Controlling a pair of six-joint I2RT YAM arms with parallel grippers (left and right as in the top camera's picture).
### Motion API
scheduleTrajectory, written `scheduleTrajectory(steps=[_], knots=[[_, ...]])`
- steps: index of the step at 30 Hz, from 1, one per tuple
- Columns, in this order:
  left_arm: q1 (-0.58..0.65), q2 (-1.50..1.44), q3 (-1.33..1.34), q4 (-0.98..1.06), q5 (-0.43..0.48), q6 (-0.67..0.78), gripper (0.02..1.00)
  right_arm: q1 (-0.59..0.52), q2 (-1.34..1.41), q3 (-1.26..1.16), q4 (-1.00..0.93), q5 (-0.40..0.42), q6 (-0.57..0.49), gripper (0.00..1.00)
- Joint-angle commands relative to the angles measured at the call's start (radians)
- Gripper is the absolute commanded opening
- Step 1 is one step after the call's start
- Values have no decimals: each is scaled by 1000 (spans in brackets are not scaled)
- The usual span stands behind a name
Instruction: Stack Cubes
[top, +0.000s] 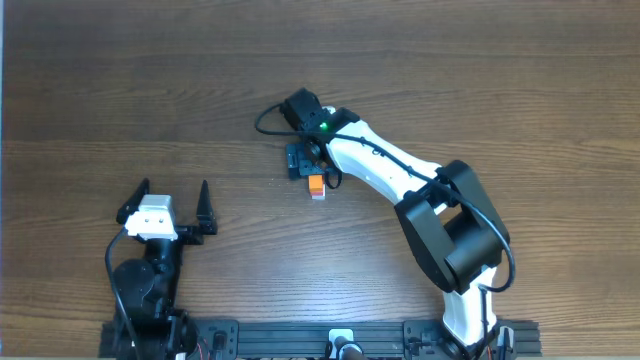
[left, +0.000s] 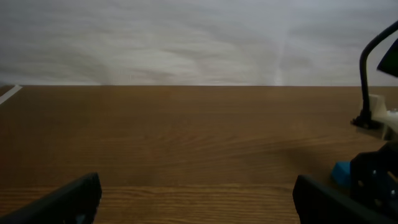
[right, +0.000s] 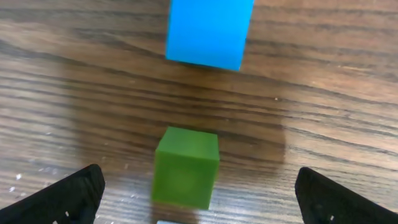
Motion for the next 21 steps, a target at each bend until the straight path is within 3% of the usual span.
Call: scheduleTrajectory(steps=[1,21], knots=[[5,-5,-7,2,13,15,1000,5,15,19,9,56,39,969],[5,-5,-7,2,13,15,1000,25,30,19,50,82,27,717]])
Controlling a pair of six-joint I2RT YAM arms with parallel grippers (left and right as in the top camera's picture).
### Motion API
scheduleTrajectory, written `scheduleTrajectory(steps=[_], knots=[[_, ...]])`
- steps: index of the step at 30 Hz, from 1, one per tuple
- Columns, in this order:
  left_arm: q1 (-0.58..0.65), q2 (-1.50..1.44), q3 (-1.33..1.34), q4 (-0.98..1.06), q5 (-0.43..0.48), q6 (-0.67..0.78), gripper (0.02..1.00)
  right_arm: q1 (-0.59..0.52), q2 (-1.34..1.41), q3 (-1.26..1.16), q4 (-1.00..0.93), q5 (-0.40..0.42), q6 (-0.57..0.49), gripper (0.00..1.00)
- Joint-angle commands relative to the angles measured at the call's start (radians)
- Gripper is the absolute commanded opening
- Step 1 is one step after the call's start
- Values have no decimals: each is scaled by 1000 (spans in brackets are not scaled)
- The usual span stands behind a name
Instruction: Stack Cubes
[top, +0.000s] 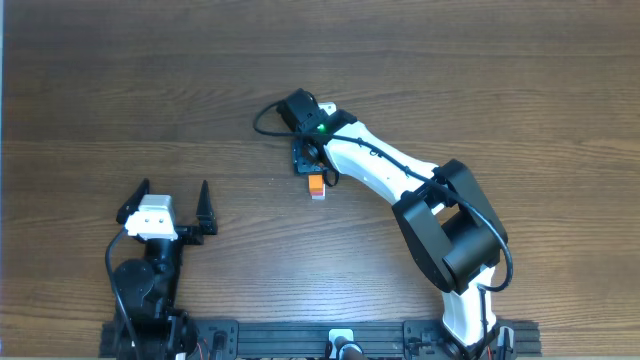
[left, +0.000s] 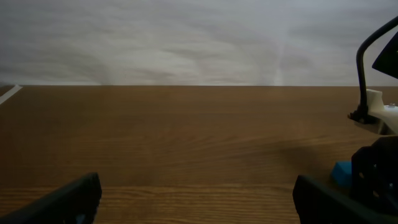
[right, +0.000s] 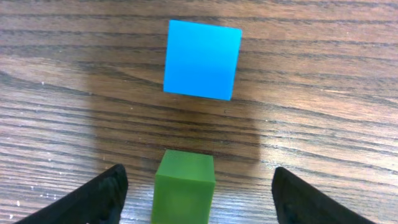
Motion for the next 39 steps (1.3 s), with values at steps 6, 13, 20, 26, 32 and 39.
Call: scheduleTrajectory(steps=[6,13,20,26,32,39], knots=[[5,-5,-7,3,13,15,998,18,33,19,11,18,3,649],[5,-5,-7,3,13,15,1000,19,33,19,16,18,3,520],[5,-5,-7,3,13,15,1000,19,33,19,16,18,3,465],[5,-5,-7,3,13,15,1000,19,33,19,16,18,3,463],[5,-5,-7,3,13,15,1000,19,33,19,16,18,3,448],[5,-5,-7,3,14,15,1000,18,33,19,18,18,3,437]])
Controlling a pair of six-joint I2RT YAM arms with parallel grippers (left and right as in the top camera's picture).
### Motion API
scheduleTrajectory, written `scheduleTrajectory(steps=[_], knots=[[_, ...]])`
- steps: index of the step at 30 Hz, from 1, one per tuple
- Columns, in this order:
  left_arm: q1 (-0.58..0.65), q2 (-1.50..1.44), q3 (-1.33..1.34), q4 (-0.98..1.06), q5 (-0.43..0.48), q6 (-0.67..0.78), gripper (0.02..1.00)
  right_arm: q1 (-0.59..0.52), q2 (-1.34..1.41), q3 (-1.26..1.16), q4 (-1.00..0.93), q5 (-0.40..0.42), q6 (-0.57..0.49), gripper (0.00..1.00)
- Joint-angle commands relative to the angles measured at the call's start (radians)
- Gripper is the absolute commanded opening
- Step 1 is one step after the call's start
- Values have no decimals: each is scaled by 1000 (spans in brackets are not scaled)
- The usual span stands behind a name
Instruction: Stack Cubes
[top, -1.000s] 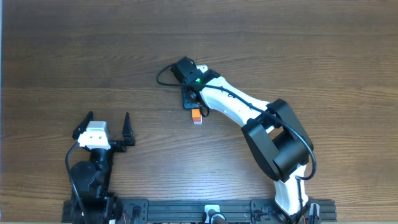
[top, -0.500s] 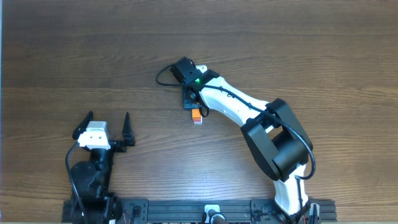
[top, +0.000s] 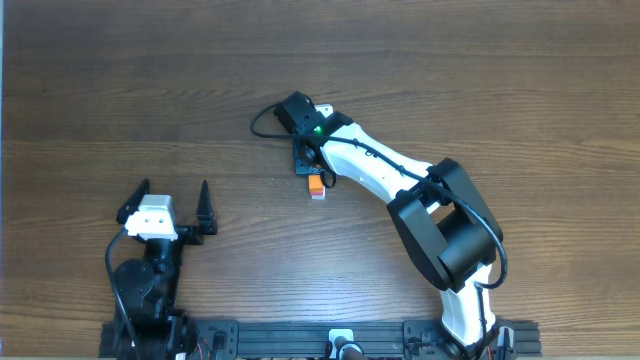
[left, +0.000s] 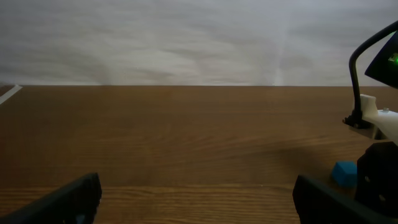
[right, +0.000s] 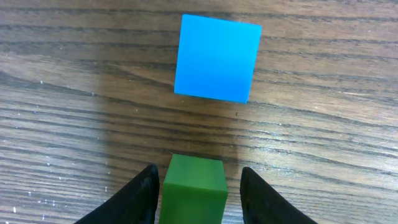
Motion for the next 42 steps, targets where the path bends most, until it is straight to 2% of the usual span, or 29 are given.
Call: scheduleTrajectory(steps=[1,34,42], knots=[[5,-5,-7,2,13,15,1000,9,14,18,4,16,2,437],[5,-5,-7,2,13,15,998,-12,14,84,-72,-15,-16,437],[5,-5,-7,2,13,15,1000,-24,14,97,-101,-60,-15,441]])
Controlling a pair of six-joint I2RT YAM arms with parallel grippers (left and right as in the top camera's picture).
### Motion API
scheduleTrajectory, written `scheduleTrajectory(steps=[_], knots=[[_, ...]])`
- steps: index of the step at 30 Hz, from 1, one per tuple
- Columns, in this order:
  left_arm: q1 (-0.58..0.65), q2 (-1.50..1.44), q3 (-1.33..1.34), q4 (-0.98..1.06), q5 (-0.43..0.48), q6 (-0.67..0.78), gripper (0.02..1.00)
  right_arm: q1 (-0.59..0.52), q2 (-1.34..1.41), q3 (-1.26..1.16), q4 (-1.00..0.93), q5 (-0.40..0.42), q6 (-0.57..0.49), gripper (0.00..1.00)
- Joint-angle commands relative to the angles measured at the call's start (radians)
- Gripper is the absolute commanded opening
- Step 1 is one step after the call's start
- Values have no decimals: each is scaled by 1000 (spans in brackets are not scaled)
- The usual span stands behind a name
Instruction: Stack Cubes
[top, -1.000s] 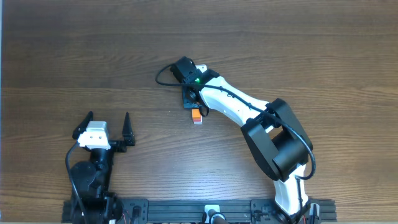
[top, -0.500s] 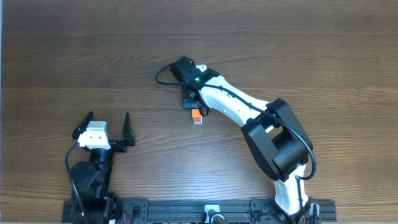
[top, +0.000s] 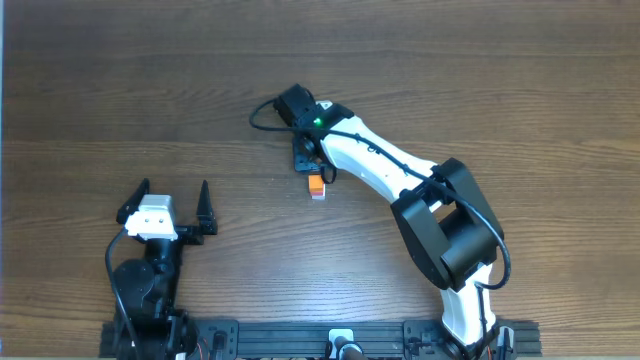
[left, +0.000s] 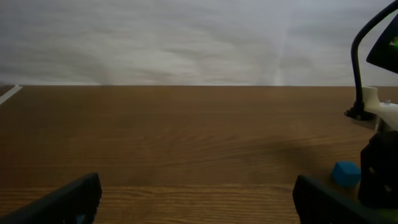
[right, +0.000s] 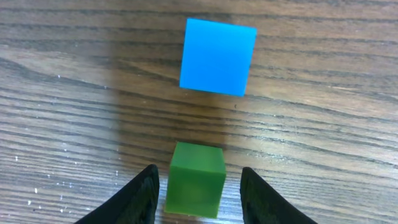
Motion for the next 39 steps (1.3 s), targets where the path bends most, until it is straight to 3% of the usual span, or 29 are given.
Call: scheduleTrajectory(steps=[1,19,23,30,39], knots=[[5,-5,-7,2,13,15,1000,-8,14,36,-11,-27,-7,439],[5,-5,-7,2,13,15,1000,-19,63,91,-70,-42,-7,461],[5,-5,-7,2,14,15,998,-19,64,91,-69,-42,-7,404],[5,-5,-7,2,13,15,1000,-19,74,91,-69,-43,-6,411],[5,-5,-7,2,13,15,998,-19,77,91,-69,-43,-6,312]])
